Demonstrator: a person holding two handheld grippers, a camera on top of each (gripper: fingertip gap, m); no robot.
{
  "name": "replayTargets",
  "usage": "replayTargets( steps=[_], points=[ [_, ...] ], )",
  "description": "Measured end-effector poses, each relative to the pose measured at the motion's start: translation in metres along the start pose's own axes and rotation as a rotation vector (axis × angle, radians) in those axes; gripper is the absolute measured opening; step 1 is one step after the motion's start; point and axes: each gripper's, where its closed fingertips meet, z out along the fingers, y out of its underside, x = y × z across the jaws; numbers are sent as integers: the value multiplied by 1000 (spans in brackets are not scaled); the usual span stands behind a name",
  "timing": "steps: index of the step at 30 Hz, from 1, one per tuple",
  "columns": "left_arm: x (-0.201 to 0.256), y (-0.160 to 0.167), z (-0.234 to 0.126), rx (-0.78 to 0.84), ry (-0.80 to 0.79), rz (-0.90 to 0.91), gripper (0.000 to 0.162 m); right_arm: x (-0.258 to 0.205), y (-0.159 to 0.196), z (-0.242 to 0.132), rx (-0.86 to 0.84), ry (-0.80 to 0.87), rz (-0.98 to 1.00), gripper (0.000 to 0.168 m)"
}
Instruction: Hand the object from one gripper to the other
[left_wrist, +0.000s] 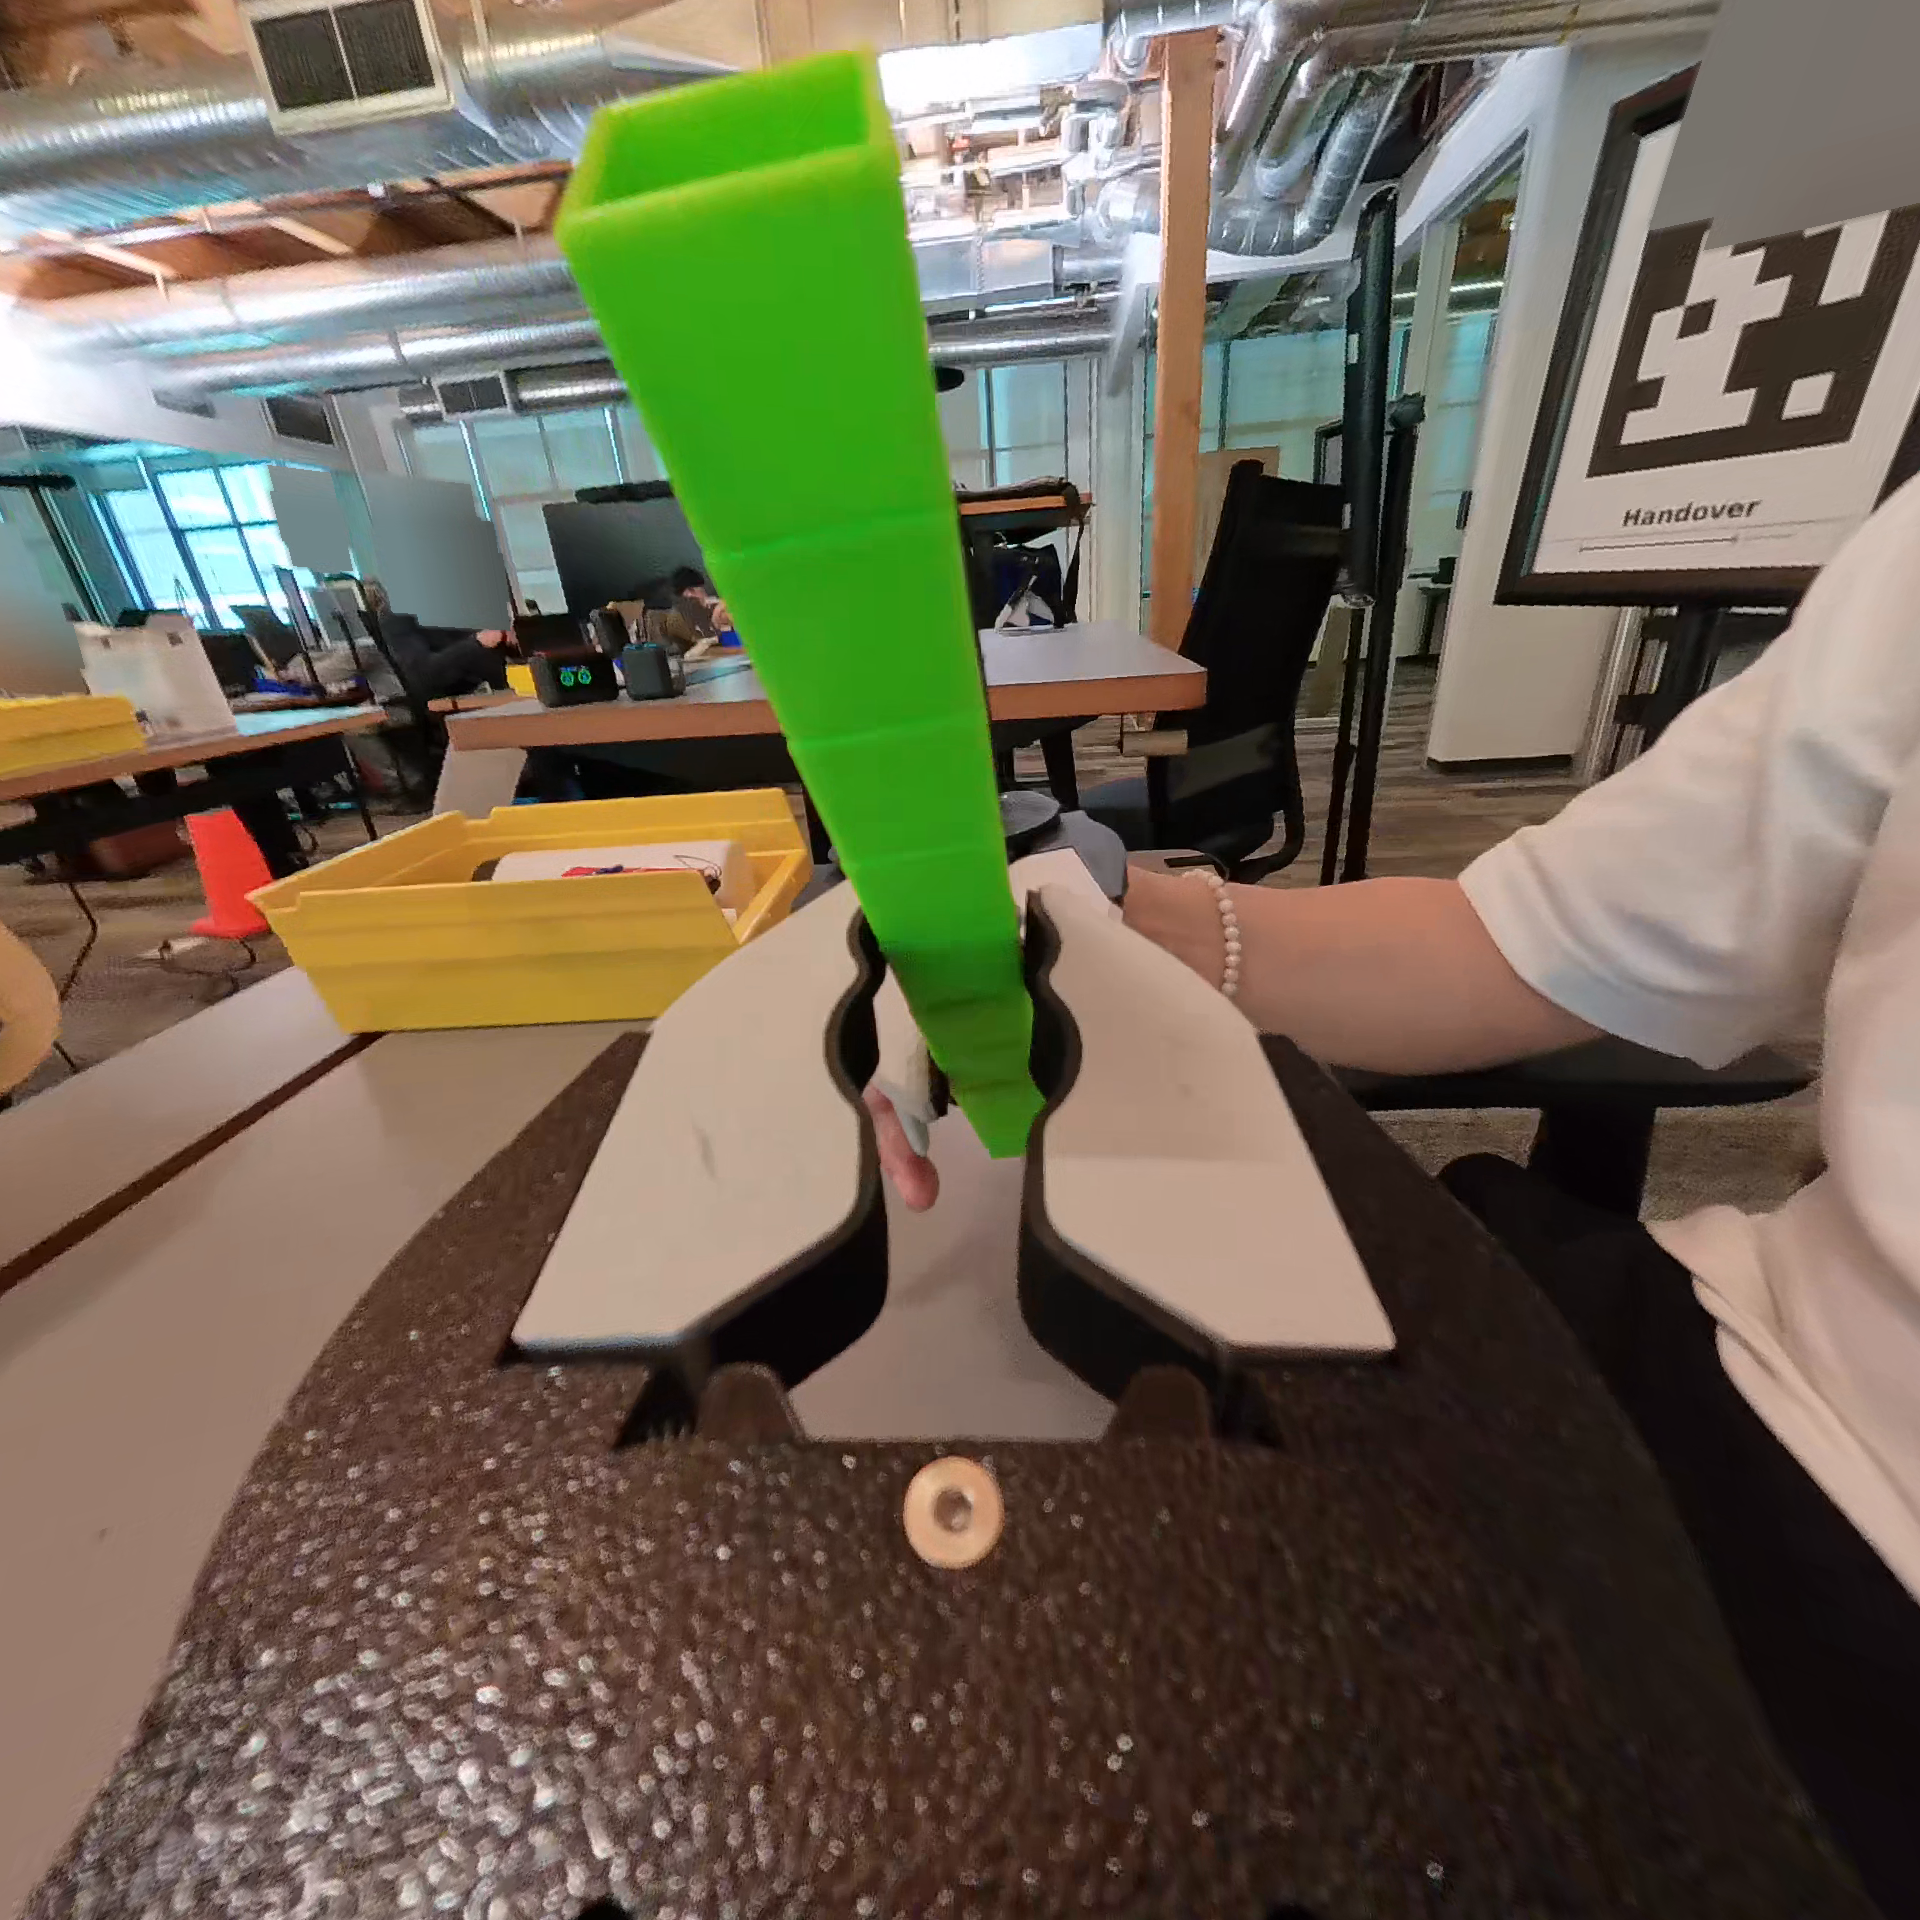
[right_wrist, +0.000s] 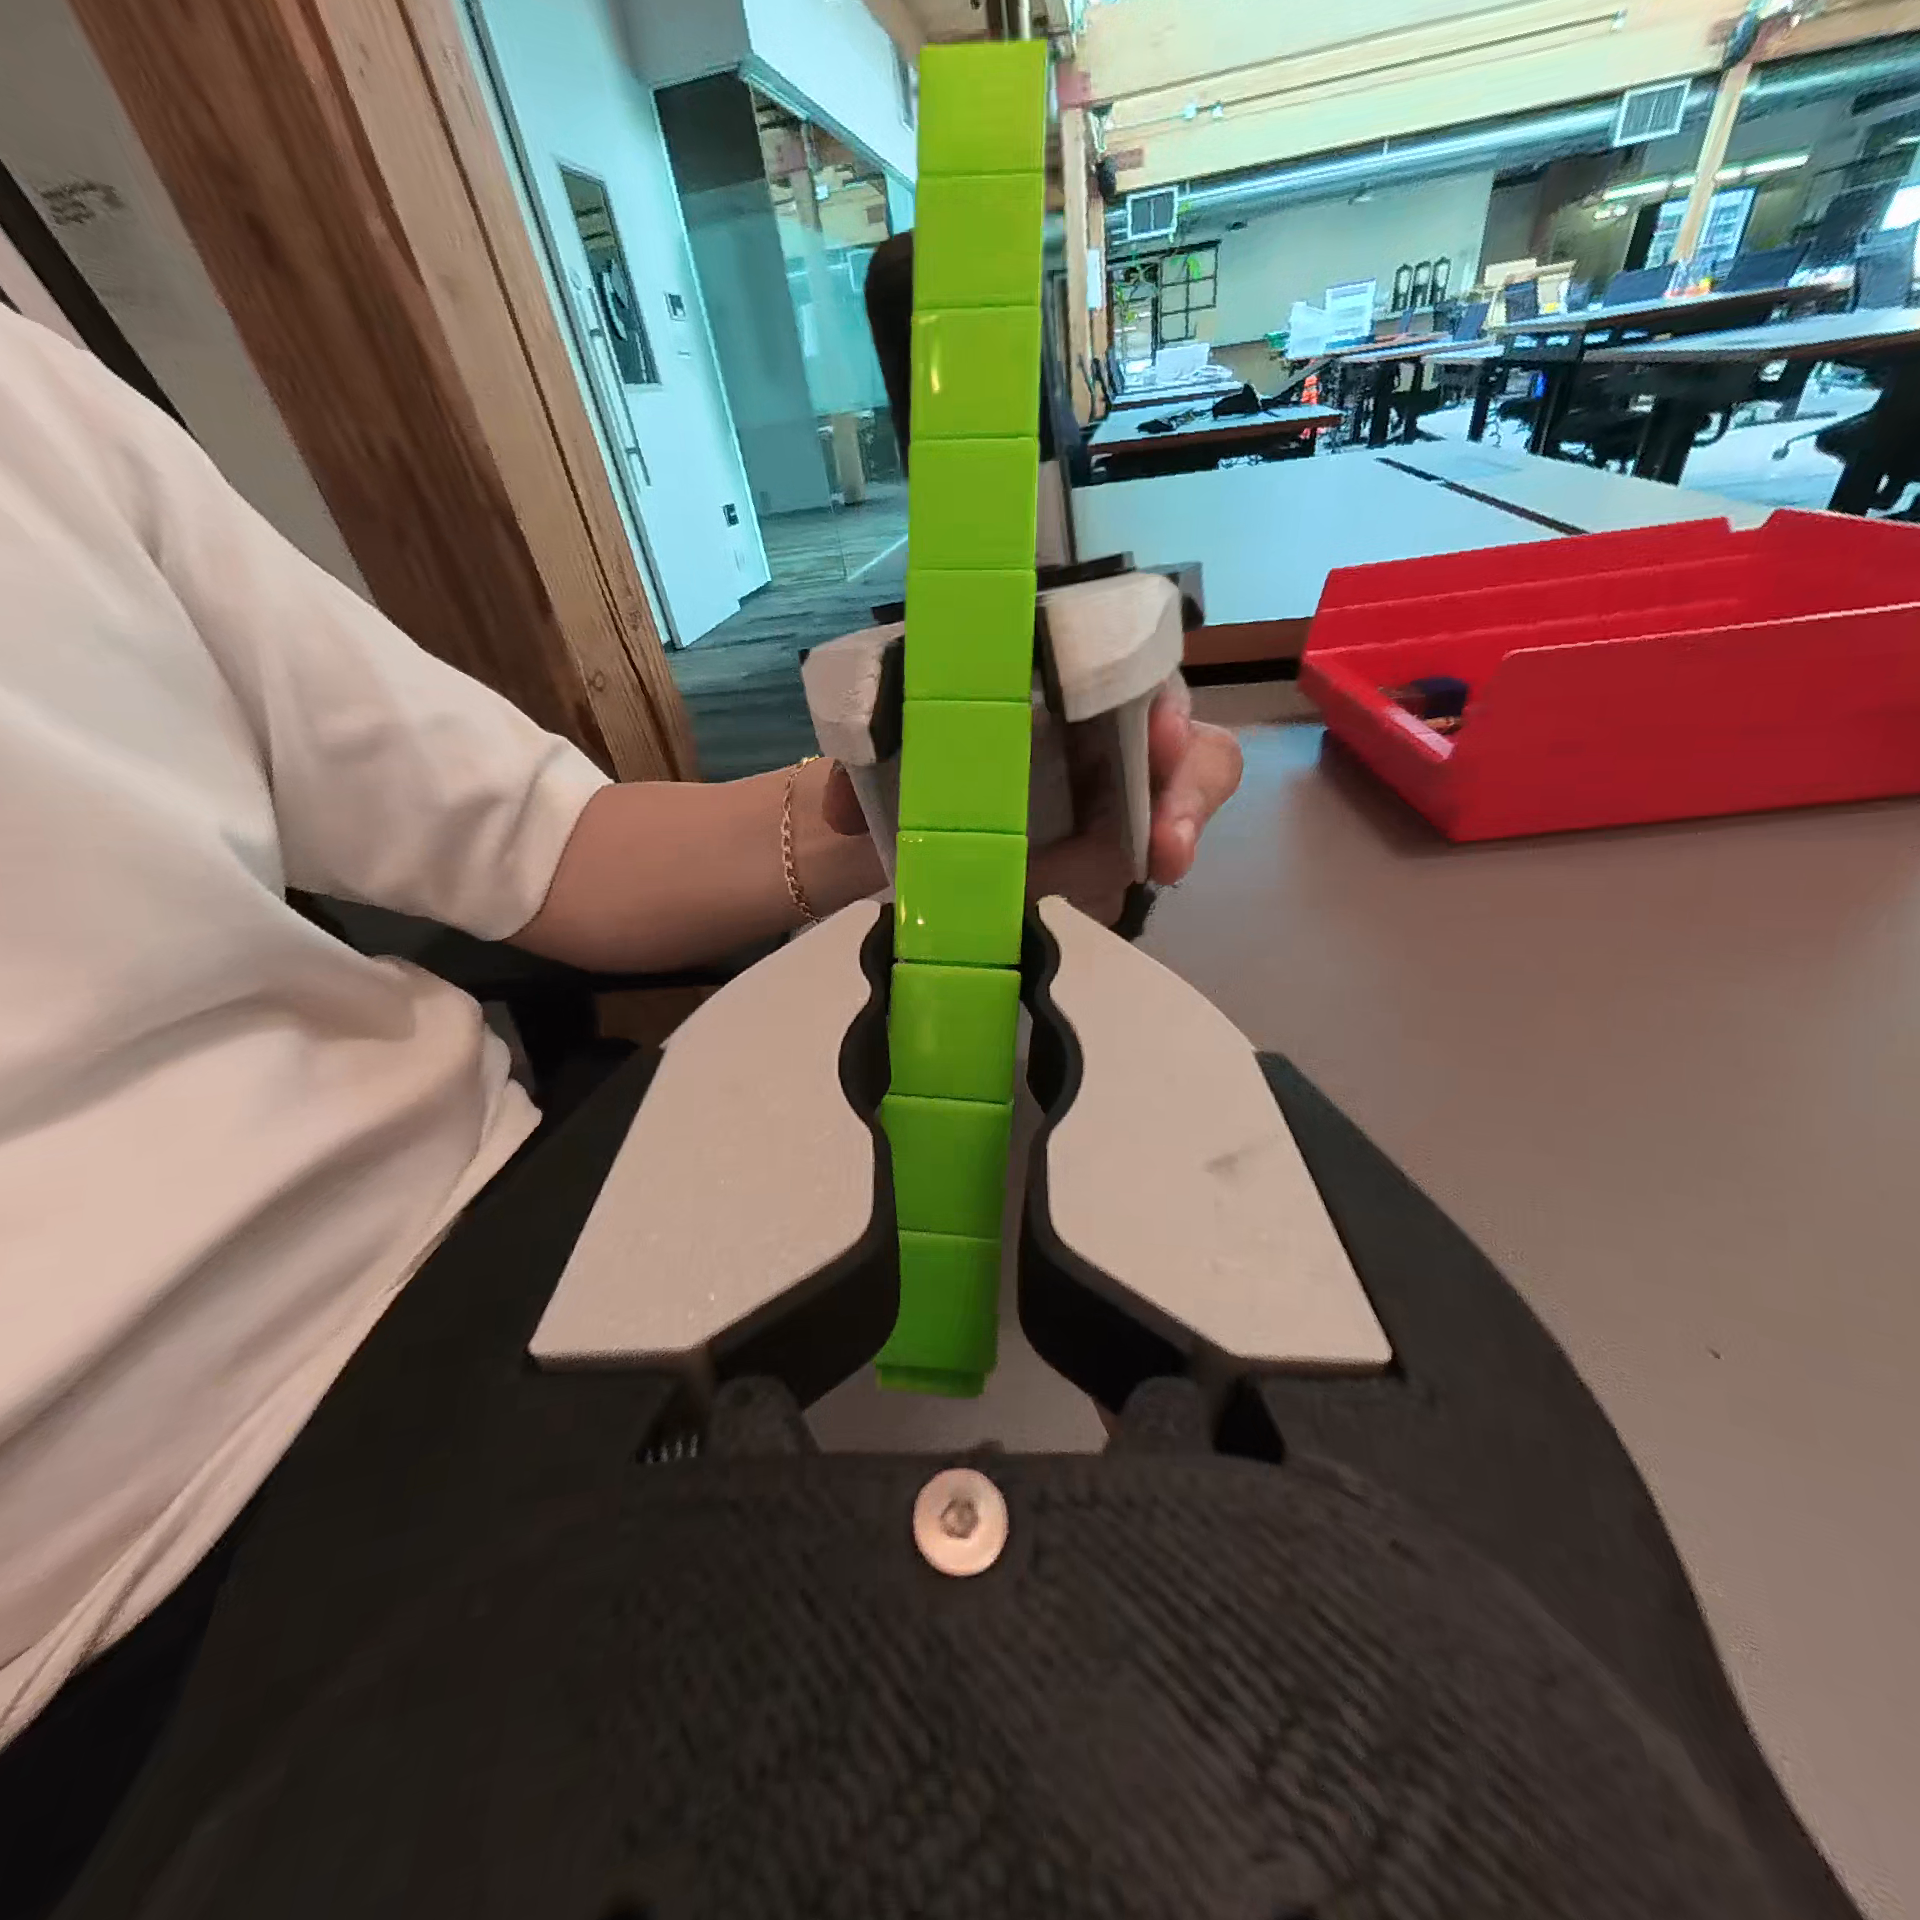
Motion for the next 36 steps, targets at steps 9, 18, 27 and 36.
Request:
replayTargets(
  steps=[9,18,27,36],
  points=[
    [-65,6,-16,-13,-429,-264,22,54,-11,-24,-72,494,-390,34],
    [-75,7,-25,43,-587,-533,22,72,1,-16,-319,731,-843,38],
    [-65,-5,-18,75,-419,-394,29,63,-15,-15,-79,610,-433,21],
    [-46,-5,-11,100,-259,-219,36,36,-48,-13,386,247,84,21]
  ],
)
